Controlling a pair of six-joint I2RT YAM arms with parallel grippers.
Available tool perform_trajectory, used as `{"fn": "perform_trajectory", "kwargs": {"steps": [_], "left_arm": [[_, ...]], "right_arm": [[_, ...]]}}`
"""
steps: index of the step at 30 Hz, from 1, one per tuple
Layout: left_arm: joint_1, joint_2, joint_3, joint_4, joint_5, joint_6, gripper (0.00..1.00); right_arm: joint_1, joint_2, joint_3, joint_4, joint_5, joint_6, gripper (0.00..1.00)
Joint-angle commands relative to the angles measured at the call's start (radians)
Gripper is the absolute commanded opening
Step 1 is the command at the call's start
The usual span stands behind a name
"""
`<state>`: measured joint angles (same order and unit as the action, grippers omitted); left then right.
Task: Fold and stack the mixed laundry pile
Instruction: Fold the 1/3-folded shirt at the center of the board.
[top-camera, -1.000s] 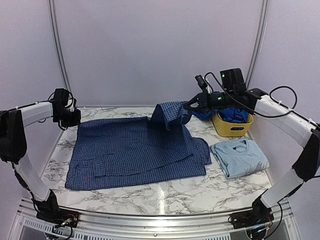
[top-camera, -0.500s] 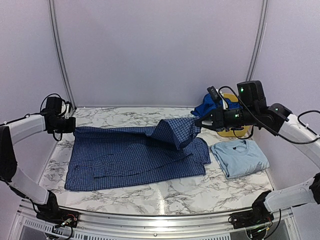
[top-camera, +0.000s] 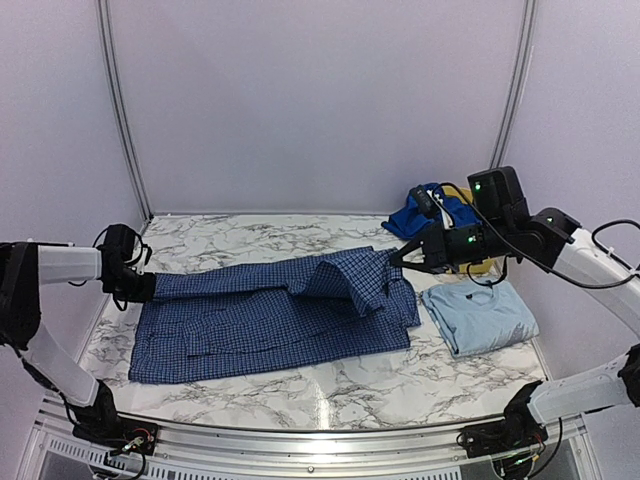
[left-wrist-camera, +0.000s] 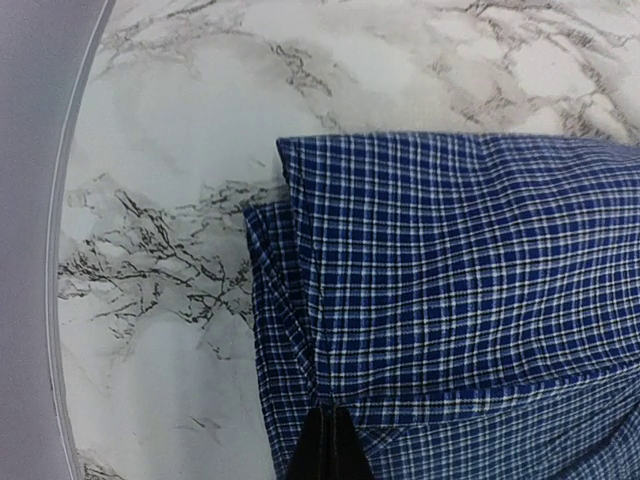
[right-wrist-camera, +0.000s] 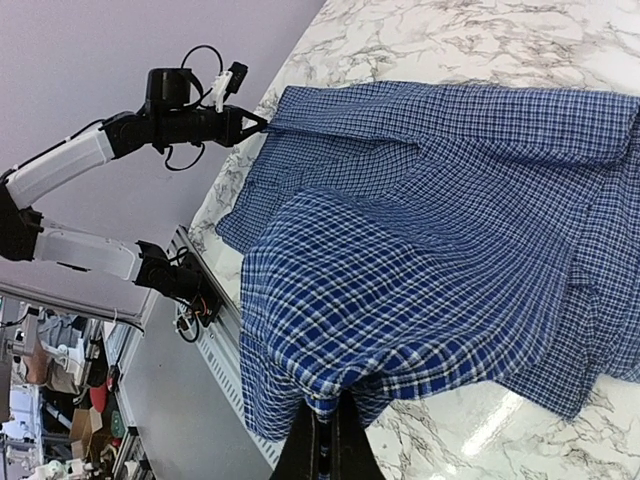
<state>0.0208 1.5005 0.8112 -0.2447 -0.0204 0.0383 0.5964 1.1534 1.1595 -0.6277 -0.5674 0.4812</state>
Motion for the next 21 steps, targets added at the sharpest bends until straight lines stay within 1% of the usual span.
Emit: {"fn": "perform_trajectory", "kwargs": {"steps": [1, 5, 8, 9, 10, 11, 12, 14, 15, 18, 20, 21], "left_arm": [[0.007, 0.033, -0.030, -0.026, -0.038, 0.032, 0.00], [0.006, -0.002, -0.023, -0.023, -0.021, 0.054, 0.01], [0.005, -0.098, -0.041, 0.019, 0.040, 0.042, 0.19], [0.001, -0.146, -0.056, 0.047, 0.055, 0.033, 0.27], [-0.001, -0.203, -0.076, 0.082, 0.064, 0.020, 0.37], [-0.002, -0.258, -0.095, 0.120, 0.069, 0.008, 0.56], [-0.004, -0.320, -0.114, 0.153, 0.071, -0.009, 0.71], [-0.006, -0.430, -0.139, 0.207, 0.077, -0.028, 0.94], [-0.007, -0.482, -0.145, 0.229, 0.076, -0.031, 0.98], [-0.007, -0.614, -0.150, 0.293, 0.074, -0.085, 0.99], [-0.005, -0.648, -0.146, 0.302, 0.064, -0.152, 0.99], [-0.005, -0.644, -0.126, 0.285, 0.067, -0.188, 0.99]], "right_arm": [[0.007, 0.034, 0.039, -0.051, -0.077, -0.052, 0.00], [0.022, 0.037, 0.031, -0.099, -0.131, -0.071, 0.00], [0.040, 0.039, 0.020, -0.149, -0.149, -0.107, 0.00], [0.049, 0.042, 0.010, -0.165, -0.148, -0.124, 0.00], [0.056, 0.050, -0.004, -0.175, -0.147, -0.141, 0.00], [0.061, 0.060, -0.018, -0.182, -0.144, -0.159, 0.00], [0.065, 0.074, -0.030, -0.184, -0.141, -0.174, 0.00], [0.073, 0.107, -0.048, -0.184, -0.140, -0.207, 0.00], [0.073, 0.121, -0.062, -0.180, -0.134, -0.221, 0.00], [0.075, 0.175, -0.112, -0.195, -0.126, -0.274, 0.00], [0.078, 0.194, -0.148, -0.197, -0.129, -0.298, 0.00], [0.078, 0.202, -0.159, -0.197, -0.157, -0.311, 0.00]]}}
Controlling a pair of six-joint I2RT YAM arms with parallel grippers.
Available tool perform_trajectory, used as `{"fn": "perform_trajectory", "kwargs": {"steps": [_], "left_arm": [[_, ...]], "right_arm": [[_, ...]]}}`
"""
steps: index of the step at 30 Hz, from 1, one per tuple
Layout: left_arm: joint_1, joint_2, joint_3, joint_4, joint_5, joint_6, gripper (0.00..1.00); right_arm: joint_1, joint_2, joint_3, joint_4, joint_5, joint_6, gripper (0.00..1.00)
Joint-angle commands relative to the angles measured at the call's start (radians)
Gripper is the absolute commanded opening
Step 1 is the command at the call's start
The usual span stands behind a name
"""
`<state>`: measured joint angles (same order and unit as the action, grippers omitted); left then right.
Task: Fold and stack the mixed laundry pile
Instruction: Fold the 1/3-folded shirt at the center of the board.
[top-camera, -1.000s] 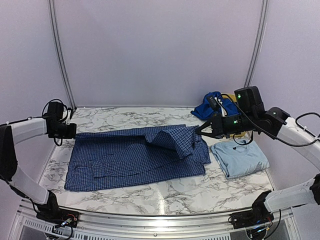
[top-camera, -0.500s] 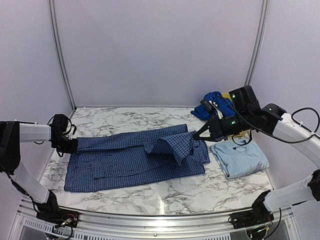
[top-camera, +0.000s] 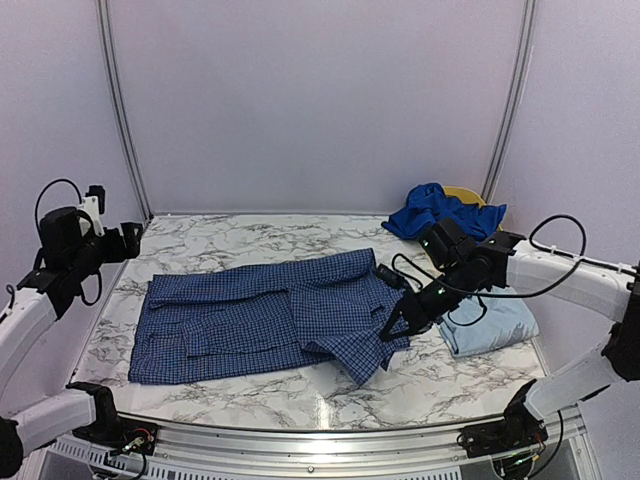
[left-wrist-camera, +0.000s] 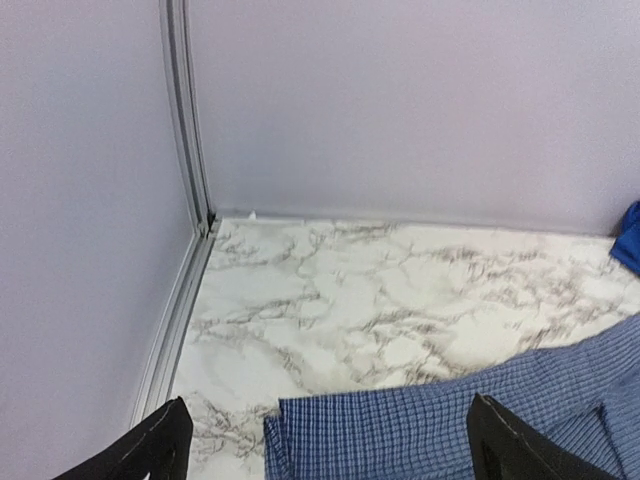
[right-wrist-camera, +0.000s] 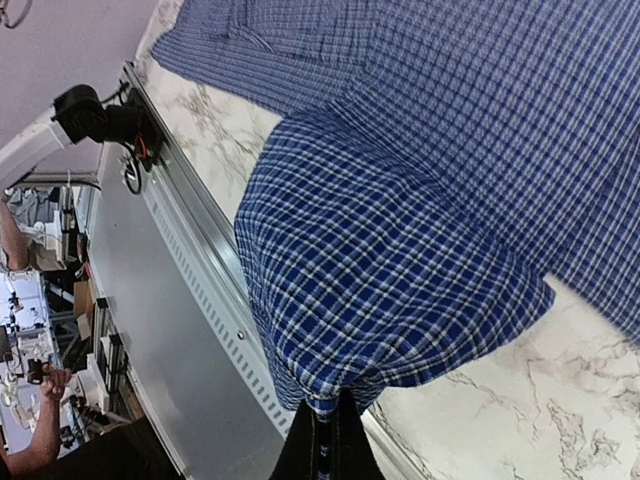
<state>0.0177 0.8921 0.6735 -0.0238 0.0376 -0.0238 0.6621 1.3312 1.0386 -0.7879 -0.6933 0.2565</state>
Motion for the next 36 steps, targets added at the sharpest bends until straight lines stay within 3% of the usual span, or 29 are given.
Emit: {"fn": "perform_trajectory", "kwargs": {"steps": [1, 3, 7, 9, 13, 19, 27, 31, 36], "left_arm": [[-0.002, -0.015, 0.036, 0.037, 0.041, -0.142, 0.99], [-0.003, 0.071, 0.093, -0.061, 0.101, -0.138, 0.99], [-0.004, 0.336, 0.235, -0.316, 0.078, -0.152, 0.99], [-0.004, 0.395, 0.244, -0.351, 0.090, -0.209, 0.96], [-0.004, 0.395, 0.209, -0.343, 0.122, -0.321, 0.94], [-0.005, 0.369, 0.158, -0.339, 0.165, -0.353, 0.93], [-0.005, 0.347, 0.126, -0.368, 0.072, -0.423, 0.89], [-0.005, 0.377, 0.130, -0.385, 0.074, -0.423, 0.89], [-0.007, 0.375, 0.116, -0.391, 0.077, -0.397, 0.90]], "right_arm": [[0.012, 0.031, -0.048, -0.033, -0.060, -0.096, 0.00], [0.013, 0.042, -0.047, -0.029, -0.134, -0.115, 0.00], [0.020, 0.035, 0.041, -0.021, -0.233, -0.133, 0.00], [0.032, 0.035, 0.108, -0.043, -0.244, -0.142, 0.00], [0.073, 0.044, 0.207, -0.099, -0.229, -0.155, 0.00], [0.100, -0.005, 0.254, -0.122, -0.271, -0.109, 0.00], [0.158, -0.055, 0.277, -0.068, -0.363, 0.005, 0.00], [0.158, -0.040, 0.274, -0.057, -0.340, -0.002, 0.00], [0.111, -0.003, 0.264, -0.076, -0.173, -0.008, 0.00]]}}
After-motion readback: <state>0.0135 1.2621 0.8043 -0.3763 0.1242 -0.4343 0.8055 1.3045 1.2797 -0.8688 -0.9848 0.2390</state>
